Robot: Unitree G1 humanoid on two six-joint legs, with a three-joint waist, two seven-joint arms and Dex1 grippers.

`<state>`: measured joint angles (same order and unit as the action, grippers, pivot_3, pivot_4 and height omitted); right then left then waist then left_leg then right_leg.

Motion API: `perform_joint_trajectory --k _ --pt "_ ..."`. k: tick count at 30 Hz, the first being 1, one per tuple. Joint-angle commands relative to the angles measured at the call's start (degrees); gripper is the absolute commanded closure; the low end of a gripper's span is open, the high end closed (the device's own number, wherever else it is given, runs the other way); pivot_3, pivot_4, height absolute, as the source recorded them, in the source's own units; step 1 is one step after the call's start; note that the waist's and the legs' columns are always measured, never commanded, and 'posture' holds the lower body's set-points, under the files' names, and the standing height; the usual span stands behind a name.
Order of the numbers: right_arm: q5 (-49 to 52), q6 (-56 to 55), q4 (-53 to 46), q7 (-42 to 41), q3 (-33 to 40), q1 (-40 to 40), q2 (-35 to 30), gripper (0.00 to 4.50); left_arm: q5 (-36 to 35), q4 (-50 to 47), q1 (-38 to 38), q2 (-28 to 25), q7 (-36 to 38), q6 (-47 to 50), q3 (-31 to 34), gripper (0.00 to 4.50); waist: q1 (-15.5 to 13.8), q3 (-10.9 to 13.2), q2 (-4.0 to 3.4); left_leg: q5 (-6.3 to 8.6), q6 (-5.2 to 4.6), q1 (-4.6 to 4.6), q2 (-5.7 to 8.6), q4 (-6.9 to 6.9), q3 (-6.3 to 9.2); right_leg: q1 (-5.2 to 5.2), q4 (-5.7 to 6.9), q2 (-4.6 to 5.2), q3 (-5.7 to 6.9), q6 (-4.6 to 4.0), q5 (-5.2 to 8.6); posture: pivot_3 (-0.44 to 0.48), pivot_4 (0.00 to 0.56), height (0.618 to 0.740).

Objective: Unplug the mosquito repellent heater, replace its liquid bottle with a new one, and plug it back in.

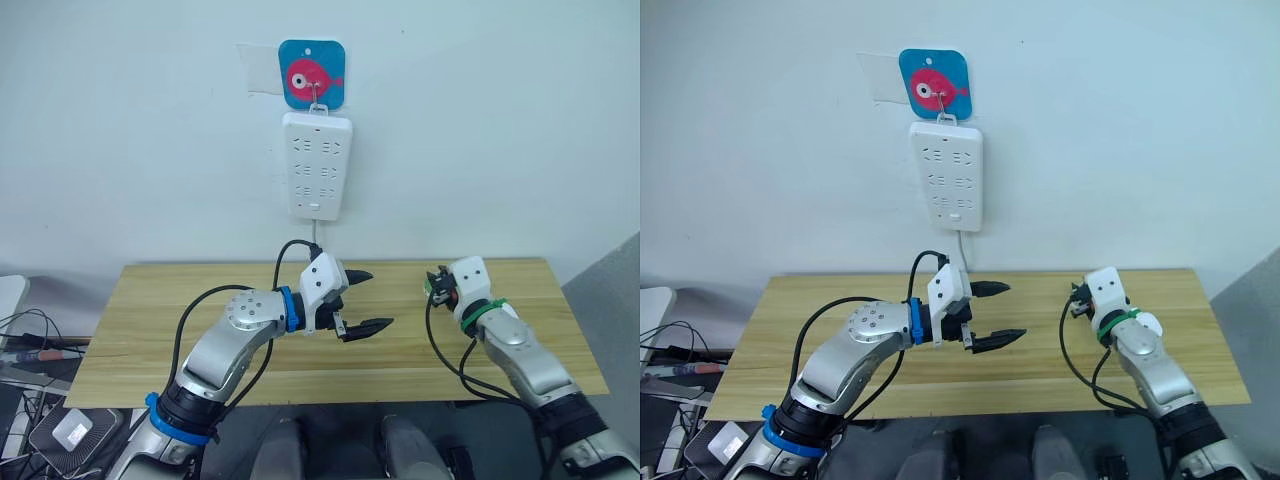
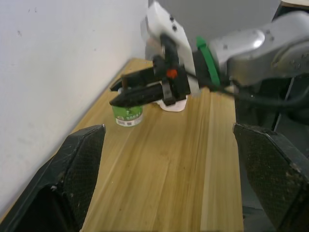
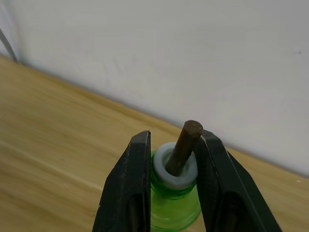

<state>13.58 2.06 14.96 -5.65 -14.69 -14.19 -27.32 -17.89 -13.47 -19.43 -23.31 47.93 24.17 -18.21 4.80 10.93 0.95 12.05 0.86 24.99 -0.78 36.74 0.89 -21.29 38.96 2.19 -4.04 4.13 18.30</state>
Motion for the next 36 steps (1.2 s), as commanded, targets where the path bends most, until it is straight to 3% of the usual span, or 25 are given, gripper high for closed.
perform_joint_trajectory --k 1,11,18,21,22,25,30,33,36 --pt "-5.4 -7.7 7.9 1.3 2.9 -2.1 3.1 3.65 1.1 -0.1 -0.5 1.0 -0.1 -2.0 -0.6 0.0 0.0 0.0 0.0 0.0 0.0 -0.02 -0.02 0.0 0.02 0.03 0.01 0.0 0.02 0.0 0.0 -0.087 0.168 0.74" --pt "-11.5 -15.4 19.4 0.2 6.7 -3.4 8.1 3.65 2.6 0.1 0.9 3.1 -2.3 -1.8 0.1 0.0 0.1 0.0 -0.03 -0.01 0.02 -0.1 -0.04 0.0 0.05 0.12 0.04 0.05 0.02 -0.01 -0.01 -0.078 0.161 0.74" --pt "-12.0 -15.5 18.3 -2.8 8.8 -2.3 8.7 1.3 3.5 0.3 2.6 4.6 -5.1 -2.8 0.7 0.0 0.0 0.0 -0.03 -0.02 0.04 -0.13 -0.05 0.03 0.08 0.15 0.1 0.05 0.04 -0.01 -0.01 -0.074 0.161 0.74" --pt "-11.7 -12.9 12.4 -3.4 10.4 0.9 7.8 0.23 4.0 0.7 4.3 5.3 -6.9 -4.9 2.1 0.0 -0.1 0.0 -0.04 -0.02 0.04 -0.13 -0.08 0.03 0.09 0.16 0.09 0.09 0.04 -0.01 -0.01 -0.066 0.163 0.74" --pt "-11.6 -11.5 9.5 -3.3 11.1 2.5 7.4 0.06 3.9 0.7 4.9 5.5 -7.5 -5.5 2.8 0.0 -0.1 0.0 -0.05 -0.02 0.04 -0.13 -0.12 0.02 0.1 0.17 0.09 0.09 0.05 -0.01 -0.01 -0.066 0.163 0.74" --pt "-11.2 -5.1 -5.7 -5.6 11.9 11.2 5.4 0.06 4.3 2.1 9.0 5.8 -9.6 -10.8 5.6 0.0 -0.4 -0.1 -0.11 -0.02 0.04 -0.13 -0.17 0.02 0.1 0.16 0.08 0.11 0.05 -0.01 -0.01 -0.051 0.166 0.74" --pt "-9.0 6.0 -25.3 -11.2 11.3 18.9 2.7 0.06 7.4 5.0 15.8 7.5 -16.2 -18.3 9.3 0.0 -0.4 -0.1 -0.17 -0.01 0.05 -0.2 -0.2 0.01 0.08 0.19 0.11 0.1 0.02 -0.02 -0.02 -0.068 0.161 0.74" --pt "-2.5 13.0 -33.0 -16.9 10.3 16.3 3.0 0.06 9.6 5.2 20.4 8.9 -21.7 -20.9 12.1 0.0 -0.2 -0.1 -0.13 -0.01 0.05 -0.22 -0.23 0.05 0.1 0.22 0.12 0.09 0.04 -0.07 -0.08 -0.089 0.153 0.74" --pt "3.7 19.7 -36.5 -25.4 6.3 8.2 3.1 0.06 10.2 6.5 25.5 11.1 -27.2 -22.1 15.3 0.0 0.3 -0.2 -0.1 -0.01 0.05 -0.25 -0.28 0.14 0.11 0.24 0.12 0.01 0.04 -0.1 -0.13 -0.094 0.143 0.74"
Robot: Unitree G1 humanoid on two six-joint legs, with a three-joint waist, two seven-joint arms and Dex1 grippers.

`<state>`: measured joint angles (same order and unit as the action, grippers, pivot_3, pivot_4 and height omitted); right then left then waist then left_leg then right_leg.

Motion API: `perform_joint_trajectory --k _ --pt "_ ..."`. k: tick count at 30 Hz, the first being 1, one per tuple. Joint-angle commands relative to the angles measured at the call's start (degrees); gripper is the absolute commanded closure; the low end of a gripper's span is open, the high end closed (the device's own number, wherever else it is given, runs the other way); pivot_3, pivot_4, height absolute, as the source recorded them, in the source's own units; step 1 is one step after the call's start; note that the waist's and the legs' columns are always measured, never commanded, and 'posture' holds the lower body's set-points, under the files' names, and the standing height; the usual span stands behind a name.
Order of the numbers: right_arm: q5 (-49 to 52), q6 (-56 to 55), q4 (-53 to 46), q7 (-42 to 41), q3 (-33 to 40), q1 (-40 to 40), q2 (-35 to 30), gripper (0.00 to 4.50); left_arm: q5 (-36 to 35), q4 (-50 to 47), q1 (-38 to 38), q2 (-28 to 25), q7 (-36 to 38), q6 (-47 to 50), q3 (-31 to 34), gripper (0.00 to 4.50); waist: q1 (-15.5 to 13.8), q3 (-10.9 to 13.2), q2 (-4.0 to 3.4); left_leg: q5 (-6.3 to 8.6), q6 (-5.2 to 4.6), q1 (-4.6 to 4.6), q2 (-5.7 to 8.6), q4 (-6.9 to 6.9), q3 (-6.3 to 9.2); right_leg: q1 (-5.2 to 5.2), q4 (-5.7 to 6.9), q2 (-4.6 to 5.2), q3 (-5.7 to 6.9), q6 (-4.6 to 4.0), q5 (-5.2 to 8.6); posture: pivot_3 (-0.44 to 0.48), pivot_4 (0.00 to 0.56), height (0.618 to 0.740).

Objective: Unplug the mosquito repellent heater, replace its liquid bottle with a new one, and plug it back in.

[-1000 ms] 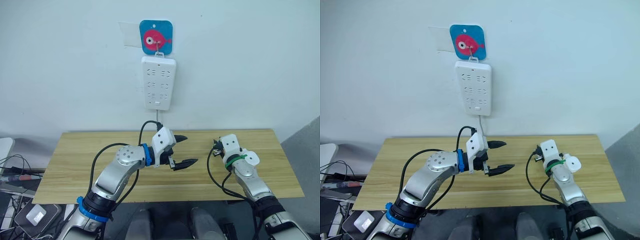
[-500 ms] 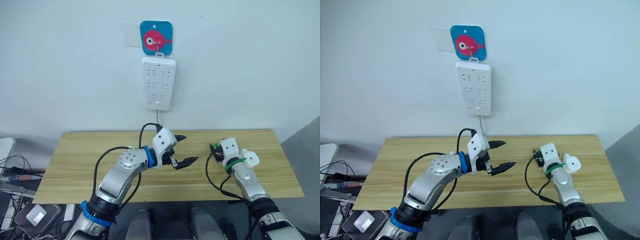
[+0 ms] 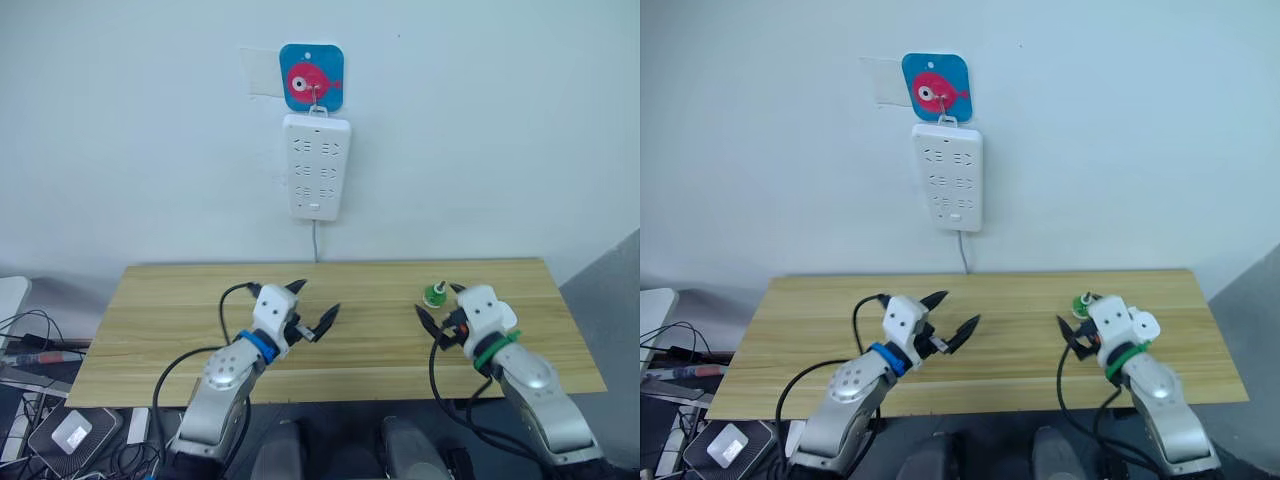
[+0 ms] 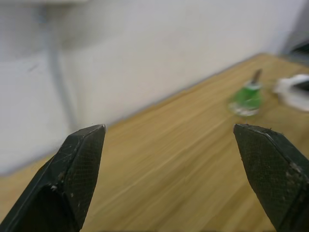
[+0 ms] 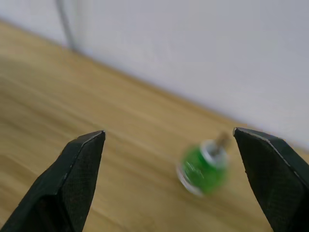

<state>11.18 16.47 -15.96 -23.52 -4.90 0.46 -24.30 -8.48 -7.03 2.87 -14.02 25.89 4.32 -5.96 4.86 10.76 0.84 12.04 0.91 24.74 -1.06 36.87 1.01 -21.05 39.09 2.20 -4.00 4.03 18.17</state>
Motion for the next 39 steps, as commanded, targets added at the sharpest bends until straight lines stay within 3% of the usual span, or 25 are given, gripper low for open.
perform_joint_trajectory --k 1,8,16,26,39 --pt "7.3 7.0 -5.6 -10.4 -5.2 -9.3 -0.1 0.06 0.7 1.1 4.3 2.5 -6.5 -2.4 4.2 0.0 0.2 -0.1 0.02 0.0 0.0 -0.02 -0.02 0.02 -0.02 0.01 0.0 -0.02 -0.02 -0.01 -0.02 -0.088 0.141 0.74" --pt "9.3 10.6 0.3 -21.0 -11.4 -21.5 0.4 0.06 0.5 10.1 5.0 6.8 -13.2 -9.1 10.1 0.0 -2.0 -0.2 0.23 0.01 0.01 0.01 0.04 0.04 0.3 0.2 -0.12 0.04 0.41 -0.03 -0.03 -0.03 0.14 0.74" --pt "6.3 7.2 8.5 -30.2 -16.2 -27.0 -0.2 0.06 1.8 33.2 -5.1 8.0 -11.6 -22.3 10.5 0.0 -3.3 -0.2 0.26 0.0 0.02 0.01 0.35 0.08 0.34 0.21 -0.08 0.07 0.51 -0.04 -0.04 -0.001 0.153 0.74" --pt "6.4 11.0 4.5 -30.3 -14.9 -26.2 -1.3 0.06 3.8 56.2 -17.4 7.3 -11.7 -32.9 11.4 0.0 -3.0 -0.2 0.28 0.0 0.02 0.02 0.35 0.06 0.35 0.2 -0.07 0.04 0.52 -0.04 -0.04 -0.045 0.165 0.74" --pt "7.9 17.1 -0.1 -29.2 -12.2 -25.7 -2.7 0.06 4.3 68.7 -24.3 6.5 -11.6 -38.2 12.1 0.0 -2.9 -0.2 0.28 0.0 0.02 0.02 0.36 0.07 0.35 0.2 -0.06 0.05 0.54 -0.04 -0.04 -0.06 0.154 0.74"
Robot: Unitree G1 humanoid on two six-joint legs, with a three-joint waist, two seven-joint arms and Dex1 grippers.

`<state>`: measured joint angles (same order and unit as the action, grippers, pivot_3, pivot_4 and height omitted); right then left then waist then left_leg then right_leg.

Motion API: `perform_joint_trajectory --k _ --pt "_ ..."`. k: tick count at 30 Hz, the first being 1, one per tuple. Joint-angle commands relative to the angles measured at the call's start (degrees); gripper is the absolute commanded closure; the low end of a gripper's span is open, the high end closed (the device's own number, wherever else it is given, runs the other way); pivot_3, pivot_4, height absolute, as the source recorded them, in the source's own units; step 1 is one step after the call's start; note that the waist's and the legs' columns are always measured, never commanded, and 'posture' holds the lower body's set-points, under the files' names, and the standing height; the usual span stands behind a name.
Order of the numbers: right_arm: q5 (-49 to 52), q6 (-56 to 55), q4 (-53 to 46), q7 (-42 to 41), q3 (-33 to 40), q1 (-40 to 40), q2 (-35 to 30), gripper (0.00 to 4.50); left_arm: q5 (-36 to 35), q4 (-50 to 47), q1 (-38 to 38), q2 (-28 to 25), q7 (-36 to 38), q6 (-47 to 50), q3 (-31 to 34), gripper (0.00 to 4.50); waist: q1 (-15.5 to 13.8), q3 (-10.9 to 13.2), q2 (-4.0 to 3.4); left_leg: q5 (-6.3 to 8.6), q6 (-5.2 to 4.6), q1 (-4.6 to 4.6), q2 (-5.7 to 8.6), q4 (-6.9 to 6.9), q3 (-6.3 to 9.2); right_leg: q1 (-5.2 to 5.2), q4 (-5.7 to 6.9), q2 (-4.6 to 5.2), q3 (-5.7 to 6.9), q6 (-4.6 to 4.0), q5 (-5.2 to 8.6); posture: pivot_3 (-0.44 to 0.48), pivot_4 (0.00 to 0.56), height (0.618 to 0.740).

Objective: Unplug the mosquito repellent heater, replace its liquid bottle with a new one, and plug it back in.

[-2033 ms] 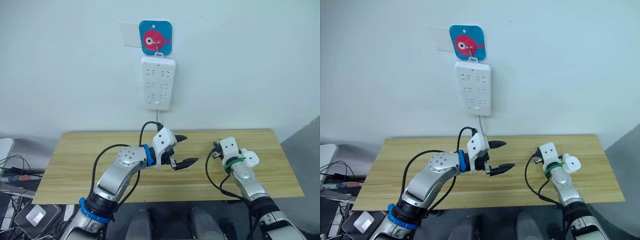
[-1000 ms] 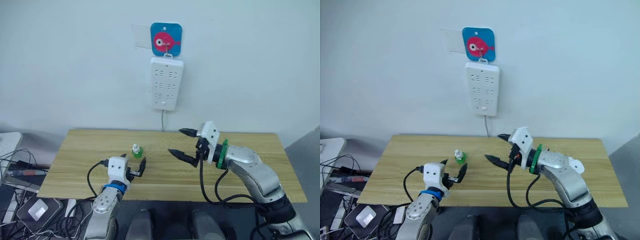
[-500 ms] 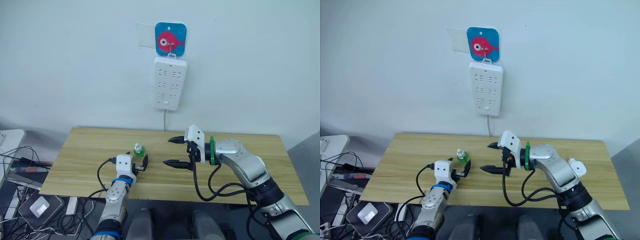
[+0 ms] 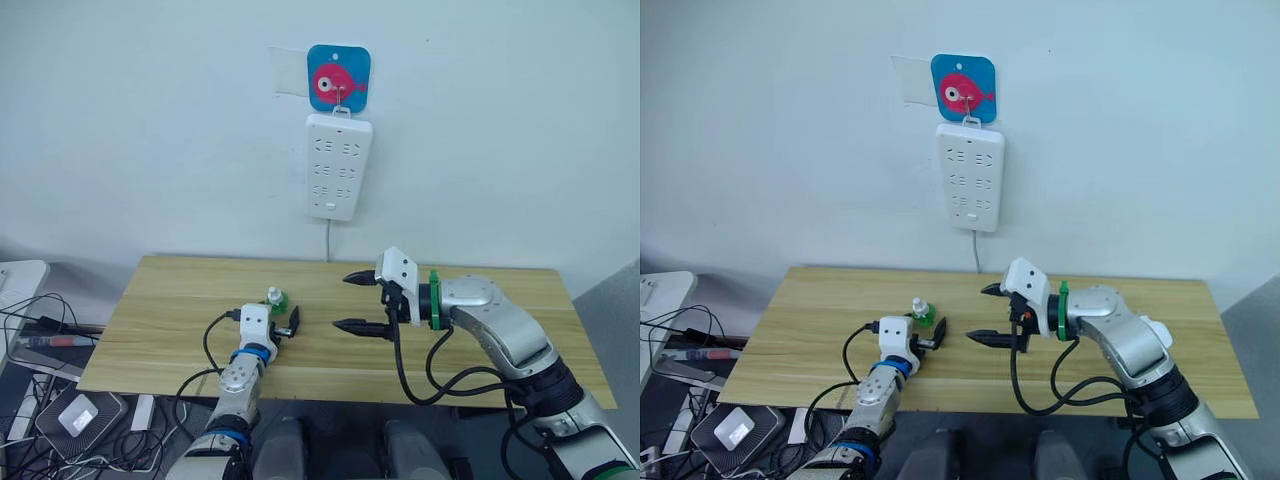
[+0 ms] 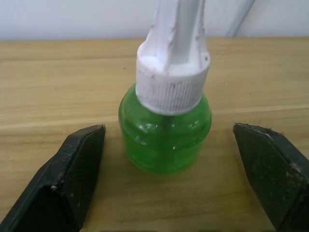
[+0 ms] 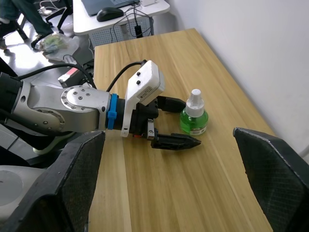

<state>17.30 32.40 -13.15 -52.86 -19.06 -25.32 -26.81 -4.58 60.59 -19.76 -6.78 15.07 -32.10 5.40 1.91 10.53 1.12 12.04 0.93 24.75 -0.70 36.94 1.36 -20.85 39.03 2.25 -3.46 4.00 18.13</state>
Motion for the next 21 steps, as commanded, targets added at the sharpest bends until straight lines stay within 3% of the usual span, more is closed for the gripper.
perform_joint_trajectory --k 1,9,12,17,21 --pt "2.0 1.5 -3.2 0.2 2.2 0.1 -0.3 0.06 0.5 1.9 -2.3 -0.8 -1.1 -1.8 0.9 0.0 0.0 0.0 0.0 0.0 0.0 0.0 0.0 0.0 0.01 0.0 0.0 0.0 0.01 0.0 0.0 -0.06 0.154 0.74" --pt "3.1 3.7 -4.6 0.9 3.2 -0.1 -0.6 0.06 0.6 4.1 -3.3 -0.8 -1.2 -2.5 1.4 0.0 0.1 0.0 0.0 0.0 0.0 0.0 0.0 -0.01 -0.01 -0.01 -0.01 0.0 0.0 0.0 0.0 -0.068 0.153 0.74" --pt "3.3 4.1 -4.8 1.1 3.5 -0.1 -0.5 0.0 0.7 4.3 -2.9 -0.7 -1.0 -2.9 1.2 0.6 0.1 0.0 0.0 0.0 0.0 0.0 0.0 0.0 -0.01 -0.01 0.0 0.0 0.0 0.0 0.0 -0.067 0.152 0.74" --pt "3.2 4.3 -4.8 1.1 3.4 0.2 -0.3 0.0 0.5 4.0 -2.7 -0.6 -0.7 -2.9 1.3 2.19 0.1 0.0 0.0 0.0 0.0 0.0 0.0 0.0 -0.01 -0.01 0.0 0.0 0.01 0.0 0.0 -0.063 0.154 0.74" --pt "3.2 4.4 -5.2 0.9 3.1 0.8 -0.6 0.0 0.5 3.6 -3.0 -1.1 -0.5 -2.9 1.4 2.3 0.1 0.0 0.0 0.0 0.0 0.0 0.0 0.0 -0.01 -0.01 0.0 0.0 0.0 0.0 0.0 -0.063 0.155 0.74"
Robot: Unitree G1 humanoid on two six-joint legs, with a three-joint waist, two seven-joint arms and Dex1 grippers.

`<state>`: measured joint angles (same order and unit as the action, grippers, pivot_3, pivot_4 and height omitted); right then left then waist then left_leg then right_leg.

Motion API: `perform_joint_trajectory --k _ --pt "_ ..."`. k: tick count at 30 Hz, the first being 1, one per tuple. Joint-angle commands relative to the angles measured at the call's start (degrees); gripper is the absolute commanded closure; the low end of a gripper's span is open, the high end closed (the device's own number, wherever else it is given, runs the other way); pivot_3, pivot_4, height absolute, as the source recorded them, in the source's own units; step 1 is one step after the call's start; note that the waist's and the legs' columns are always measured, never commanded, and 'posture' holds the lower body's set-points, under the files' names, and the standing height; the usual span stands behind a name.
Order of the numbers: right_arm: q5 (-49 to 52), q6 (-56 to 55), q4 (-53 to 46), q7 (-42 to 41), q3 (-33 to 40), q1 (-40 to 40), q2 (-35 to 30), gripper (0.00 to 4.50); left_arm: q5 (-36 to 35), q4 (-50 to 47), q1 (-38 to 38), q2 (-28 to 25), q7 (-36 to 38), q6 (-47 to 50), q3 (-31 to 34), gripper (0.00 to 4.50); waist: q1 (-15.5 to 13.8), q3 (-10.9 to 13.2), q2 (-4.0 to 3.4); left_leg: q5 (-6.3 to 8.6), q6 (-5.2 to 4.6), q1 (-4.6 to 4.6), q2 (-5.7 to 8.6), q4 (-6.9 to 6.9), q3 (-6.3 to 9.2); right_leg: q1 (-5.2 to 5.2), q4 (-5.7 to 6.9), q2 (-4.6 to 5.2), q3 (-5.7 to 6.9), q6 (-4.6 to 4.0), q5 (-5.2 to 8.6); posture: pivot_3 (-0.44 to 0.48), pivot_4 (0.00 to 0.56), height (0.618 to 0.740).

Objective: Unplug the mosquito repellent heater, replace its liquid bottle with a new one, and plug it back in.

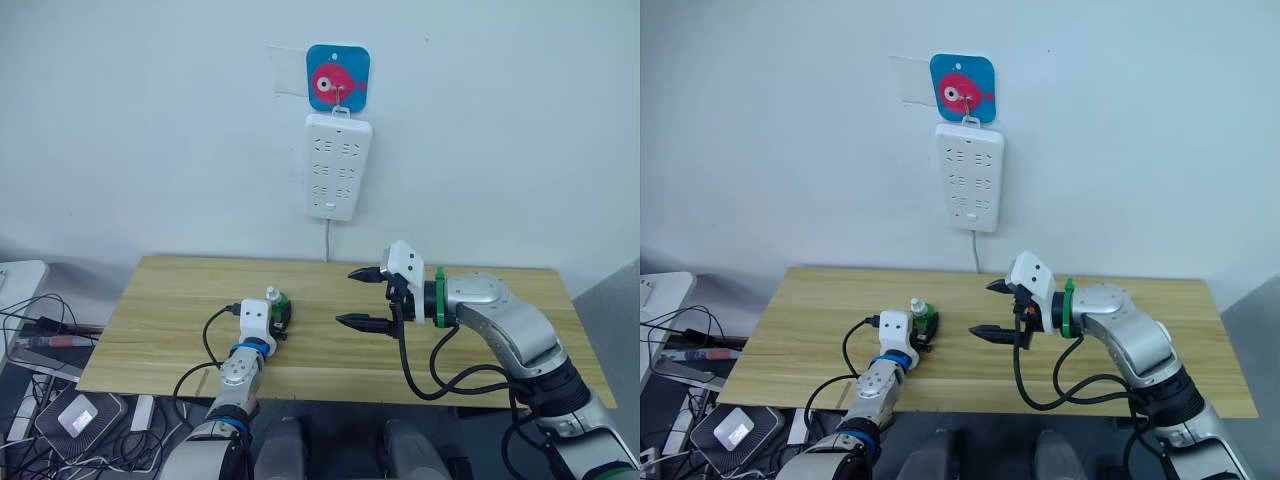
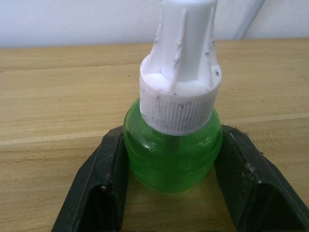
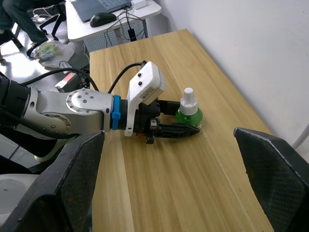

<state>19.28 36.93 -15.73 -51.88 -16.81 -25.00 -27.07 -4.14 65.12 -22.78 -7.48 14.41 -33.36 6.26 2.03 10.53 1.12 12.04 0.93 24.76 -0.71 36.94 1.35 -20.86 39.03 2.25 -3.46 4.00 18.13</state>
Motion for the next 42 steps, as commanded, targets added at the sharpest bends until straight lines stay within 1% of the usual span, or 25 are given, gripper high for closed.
perform_joint_trajectory --k 1,3,5,7,8,11,13,15,18,21,24,27,30,36,39,42 --pt "1.1 -0.2 -2.6 0.0 0.9 0.6 -0.3 0.0 0.1 -1.2 0.1 -0.5 0.3 -1.8 0.5 2.3 0.0 0.0 0.0 0.0 0.0 0.0 0.0 0.0 0.0 0.0 0.0 0.0 0.0 0.0 0.0 -0.063 0.155 0.74" --pt "0.9 -0.3 -2.5 0.1 1.0 0.8 -0.3 0.0 0.8 -2.5 0.5 -0.8 1.0 -1.9 -0.3 2.3 0.0 0.0 0.0 0.0 0.0 0.0 0.0 0.0 0.0 0.0 0.0 0.0 0.0 0.0 0.0 -0.062 0.155 0.74" --pt "0.6 -0.6 -2.5 0.3 1.2 1.2 -0.5 0.0 3.3 -5.6 1.6 -1.8 2.6 -2.4 -2.8 2.3 0.0 0.0 0.0 0.0 0.0 0.0 0.0 0.0 0.0 0.0 0.0 0.0 0.0 0.0 0.0 -0.058 0.157 0.74" --pt "-0.2 -1.5 -2.4 0.8 1.5 1.9 -1.0 0.0 4.0 -12.2 3.2 -3.0 7.4 -0.9 -5.6 2.3 0.0 0.0 0.0 0.0 0.0 0.0 0.0 -0.01 0.0 0.0 0.0 0.0 0.0 0.0 0.0 -0.052 0.16 0.74" --pt "-0.4 -2.2 -2.3 0.9 1.8 2.3 -1.4 0.0 2.9 -17.5 4.3 -3.8 11.9 1.5 -7.2 2.3 0.0 0.0 0.0 0.0 0.0 0.0 0.0 -0.02 0.0 0.0 0.0 0.0 -0.01 0.0 0.0 -0.049 0.163 0.74" --pt "0.1 -3.3 -2.6 0.7 2.8 3.6 -2.4 0.0 -2.2 -35.7 7.7 -7.6 25.1 13.0 -11.8 2.3 -0.1 0.0 0.0 0.0 0.01 0.03 -0.08 -0.03 0.01 -0.01 0.0 0.01 0.0 0.0 0.0 -0.039 0.166 0.74" --pt "0.4 -4.2 -2.9 0.1 3.1 4.5 -3.0 0.0 -6.7 -48.5 8.0 -12.7 34.2 24.0 -14.6 2.3 0.0 0.0 -0.01 -0.01 0.02 0.03 -0.13 -0.03 0.02 0.01 0.01 0.01 0.0 -0.01 0.0 -0.039 0.164 0.74" --pt "0.6 -4.9 -3.0 -0.2 3.1 4.8 -3.1 0.0 -10.8 -56.5 7.0 -16.7 40.3 33.1 -16.0 2.3 0.1 0.0 -0.01 -0.01 0.02 0.02 -0.14 -0.04 0.02 0.01 0.03 -0.02 -0.02 -0.03 0.01 -0.044 0.164 0.74" --pt "1.2 -5.1 -3.4 0.5 3.2 4.2 -1.9 0.0 -15.0 -62.2 3.2 -21.3 48.6 41.9 -17.6 2.3 0.4 0.0 -0.02 -0.02 0.02 -0.01 -0.1 -0.02 0.02 0.02 0.05 -0.06 -0.01 -0.03 0.02 -0.062 0.155 0.74" --pt "2.2 -4.4 -3.8 2.0 3.9 3.0 0.2 0.0 -17.3 -62.7 -1.4 -23.5 55.2 47.0 -18.9 2.3 0.9 0.0 -0.02 -0.02 0.02 -0.01 -0.07 -0.01 0.01 0.03 0.03 -0.09 -0.01 -0.03 0.02 -0.083 0.151 0.74" --pt "3.8 -3.1 -4.3 3.5 5.2 2.0 2.4 0.0 -16.3 -59.2 -5.3 -23.4 58.4 46.7 -19.6 2.3 1.3 0.0 -0.02 -0.02 0.02 0.0 -0.06 -0.01 0.01 0.02 0.02 -0.09 -0.02 -0.03 0.02 -0.106 0.147 0.74" --pt "6.2 -1.2 -6.0 5.2 6.8 1.7 4.1 0.0 -15.1 -55.3 -8.2 -22.8 60.4 45.2 -19.8 2.3 1.5 0.0 -0.02 -0.02 0.02 0.0 -0.07 -0.01 0.0 -0.01 0.02 -0.1 -0.03 -0.03 0.02 -0.128 0.143 0.74" --pt "7.5 0.3 -7.7 6.4 7.3 1.8 4.4 0.0 -14.7 -52.8 -10.0 -21.9 61.4 44.5 -19.5 2.3 1.7 0.0 -0.02 -0.02 0.02 0.01 -0.07 -0.02 -0.01 -0.03 0.02 -0.1 -0.04 -0.04 0.02 -0.142 0.142 0.74" --pt "6.5 -0.4 -8.1 7.3 5.9 2.7 3.9 0.0 -15.1 -52.9 -10.3 -20.5 62.6 45.0 -19.5 2.3 2.6 0.0 -0.02 -0.02 0.02 0.03 -0.09 -0.01 -0.02 -0.04 0.01 -0.09 -0.08 -0.04 0.02 -0.147 0.143 0.74" --pt "5.5 -1.7 -7.6 7.1 4.8 2.9 3.8 0.59 -15.2 -53.3 -10.1 -20.2 62.6 45.4 -19.4 2.3 3.1 0.0 -0.02 -0.02 0.02 0.03 -0.09 -0.01 -0.02 -0.05 0.02 -0.09 -0.09 -0.04 0.02 -0.147 0.144 0.74" --pt "5.3 -2.2 -7.1 7.3 4.5 2.9 4.0 1.7 -15.1 -53.6 -10.0 -20.1 62.7 45.6 -19.2 2.3 3.2 0.0 -0.02 -0.02 0.02 0.03 -0.09 -0.01 -0.02 -0.06 0.04 -0.09 -0.1 -0.04 0.02 -0.139 0.146 0.74"
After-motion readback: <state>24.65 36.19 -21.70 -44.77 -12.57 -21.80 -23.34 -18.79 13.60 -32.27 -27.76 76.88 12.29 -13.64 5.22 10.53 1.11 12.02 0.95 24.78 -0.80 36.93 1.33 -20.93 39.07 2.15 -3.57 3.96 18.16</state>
